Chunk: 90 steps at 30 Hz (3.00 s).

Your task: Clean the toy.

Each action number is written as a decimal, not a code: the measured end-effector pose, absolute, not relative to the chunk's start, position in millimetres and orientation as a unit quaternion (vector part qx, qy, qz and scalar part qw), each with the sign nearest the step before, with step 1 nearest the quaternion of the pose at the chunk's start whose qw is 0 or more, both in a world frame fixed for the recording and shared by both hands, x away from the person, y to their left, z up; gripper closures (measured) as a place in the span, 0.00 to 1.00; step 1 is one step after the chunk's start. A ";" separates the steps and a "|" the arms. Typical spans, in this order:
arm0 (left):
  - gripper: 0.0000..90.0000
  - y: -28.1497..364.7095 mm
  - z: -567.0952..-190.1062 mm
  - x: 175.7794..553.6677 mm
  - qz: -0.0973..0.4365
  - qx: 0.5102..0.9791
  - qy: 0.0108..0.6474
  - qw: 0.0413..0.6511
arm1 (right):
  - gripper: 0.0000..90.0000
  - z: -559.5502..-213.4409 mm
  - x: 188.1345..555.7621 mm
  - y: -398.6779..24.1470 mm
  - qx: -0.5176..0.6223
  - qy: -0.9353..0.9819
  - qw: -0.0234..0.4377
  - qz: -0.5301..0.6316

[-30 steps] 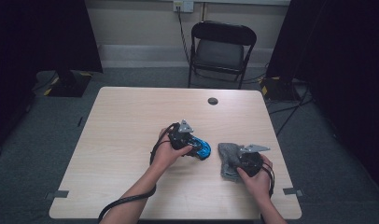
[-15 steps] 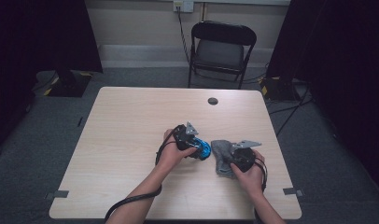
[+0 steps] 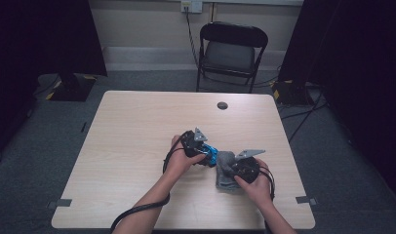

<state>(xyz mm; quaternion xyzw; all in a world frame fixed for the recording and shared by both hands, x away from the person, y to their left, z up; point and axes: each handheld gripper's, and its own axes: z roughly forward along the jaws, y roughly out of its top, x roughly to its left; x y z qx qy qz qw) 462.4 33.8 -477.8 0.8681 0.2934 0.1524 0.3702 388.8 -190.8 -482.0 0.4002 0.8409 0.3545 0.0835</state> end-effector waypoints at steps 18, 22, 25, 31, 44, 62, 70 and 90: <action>0.17 35.9 -478.9 461.1 0.159 0.866 0.290 0.375 | 0.83 -482.5 371.1 -157.9 0.351 0.857 0.032 0.375; 0.18 35.6 -479.3 460.6 0.163 0.865 0.290 0.375 | 0.83 -481.8 369.0 -156.6 0.331 0.863 0.020 0.380; 0.18 35.5 -479.5 460.5 0.161 0.864 0.292 0.378 | 0.83 -479.3 368.2 -156.2 0.318 0.867 0.020 0.384; 0.18 35.8 -479.4 460.4 0.161 0.864 0.290 0.378 | 0.83 -470.2 369.2 -169.6 0.309 0.867 0.022 0.389; 0.18 35.9 -479.3 460.9 0.161 0.865 0.290 0.376 | 0.83 -452.4 377.9 -215.7 0.359 0.837 0.047 0.409; 0.18 35.6 -478.7 460.7 0.160 0.867 0.290 0.373 | 0.83 -480.2 404.6 -225.5 0.432 0.815 0.105 0.372; 0.18 34.9 -478.8 460.2 0.161 0.866 0.291 0.373 | 0.83 -484.0 408.3 -220.1 0.430 0.817 0.103 0.370; 0.18 34.9 -479.4 459.9 0.164 0.865 0.292 0.375 | 0.82 -481.3 396.9 -196.4 0.391 0.843 0.064 0.363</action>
